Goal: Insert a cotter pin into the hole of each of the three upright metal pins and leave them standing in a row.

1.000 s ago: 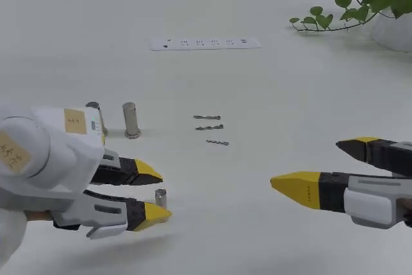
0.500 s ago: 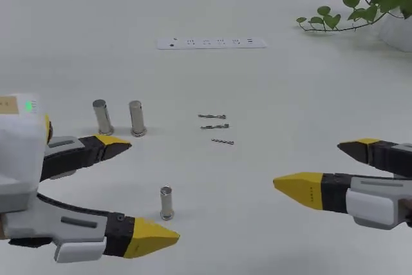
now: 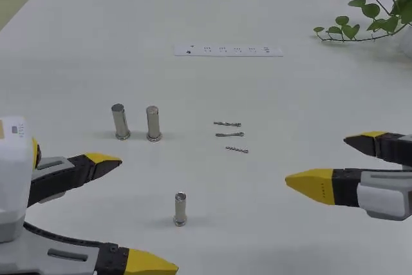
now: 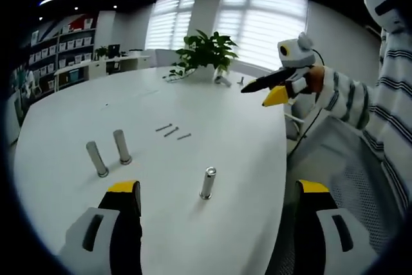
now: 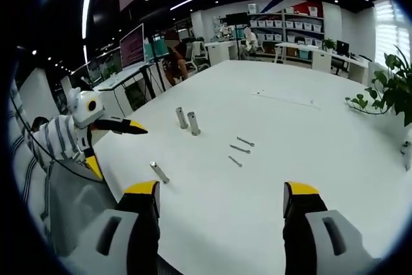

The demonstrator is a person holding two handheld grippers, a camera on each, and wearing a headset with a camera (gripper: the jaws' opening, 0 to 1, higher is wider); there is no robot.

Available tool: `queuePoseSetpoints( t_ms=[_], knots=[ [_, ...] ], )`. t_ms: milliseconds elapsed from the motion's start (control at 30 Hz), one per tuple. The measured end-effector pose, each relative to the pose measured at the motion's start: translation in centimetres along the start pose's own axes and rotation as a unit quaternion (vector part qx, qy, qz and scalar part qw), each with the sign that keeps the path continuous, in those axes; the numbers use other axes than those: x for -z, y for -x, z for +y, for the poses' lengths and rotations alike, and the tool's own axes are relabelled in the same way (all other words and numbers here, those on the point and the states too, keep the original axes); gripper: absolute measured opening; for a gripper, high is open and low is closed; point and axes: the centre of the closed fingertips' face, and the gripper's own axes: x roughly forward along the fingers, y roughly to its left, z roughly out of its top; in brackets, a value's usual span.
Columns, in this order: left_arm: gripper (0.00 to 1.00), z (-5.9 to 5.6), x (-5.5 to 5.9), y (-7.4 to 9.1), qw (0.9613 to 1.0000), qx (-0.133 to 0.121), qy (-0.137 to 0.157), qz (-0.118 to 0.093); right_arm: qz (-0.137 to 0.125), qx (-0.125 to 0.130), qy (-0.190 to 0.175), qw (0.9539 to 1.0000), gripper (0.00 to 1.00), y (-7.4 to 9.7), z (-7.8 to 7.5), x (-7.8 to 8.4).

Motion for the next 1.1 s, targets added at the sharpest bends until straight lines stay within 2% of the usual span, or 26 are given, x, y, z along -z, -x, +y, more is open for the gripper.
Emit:
queuePoseSetpoints(
  t_ms=[267, 400, 500, 567, 633, 733, 800, 1067, 1100],
  knots=[
    [0.99, -0.1, -0.1, 1.1, 0.9998, -0.018, 0.010, -0.006, 0.036, -0.023, 0.076, 0.9962, 0.66, -1.5, -0.8, -1.3],
    [0.99, -0.2, -0.1, 1.4, 0.9996, -0.025, 0.013, -0.006, 0.053, -0.037, 0.094, 0.9935, 0.61, -2.4, -1.1, -1.5],
    [0.99, -0.2, -0.1, 1.7, 0.9994, -0.030, 0.017, -0.008, 0.075, -0.049, 0.125, 0.9880, 0.57, -3.0, -0.8, -1.4],
    [0.99, -0.2, -0.1, 1.7, 0.9993, -0.032, 0.019, -0.009, 0.090, -0.058, 0.146, 0.9835, 0.49, -3.5, -0.9, -1.4],
    [0.99, -0.3, 0.0, 1.8, 0.9991, -0.035, 0.022, -0.009, 0.096, -0.059, 0.151, 0.9820, 0.41, -4.1, -1.1, -1.5],
    [0.99, -0.1, 0.3, 2.0, 0.9986, -0.044, 0.030, -0.005, 0.113, -0.062, 0.162, 0.9783, 0.40, -5.0, -1.3, -1.5],
    [0.99, 0.1, 0.4, 2.2, 0.9980, -0.051, 0.035, -0.008, 0.131, -0.071, 0.185, 0.9713, 0.39, -5.6, -1.2, -1.2],
    [0.99, 0.8, -0.1, 2.9, 0.9949, -0.081, 0.054, -0.026, 0.168, -0.111, 0.220, 0.9546, 0.35, -8.4, -0.4, -1.0],
    [0.99, 0.8, -0.1, 3.0, 0.9948, -0.082, 0.054, -0.026, 0.175, -0.116, 0.228, 0.9506, 0.35, -8.7, -0.2, -0.9]
  ],
)
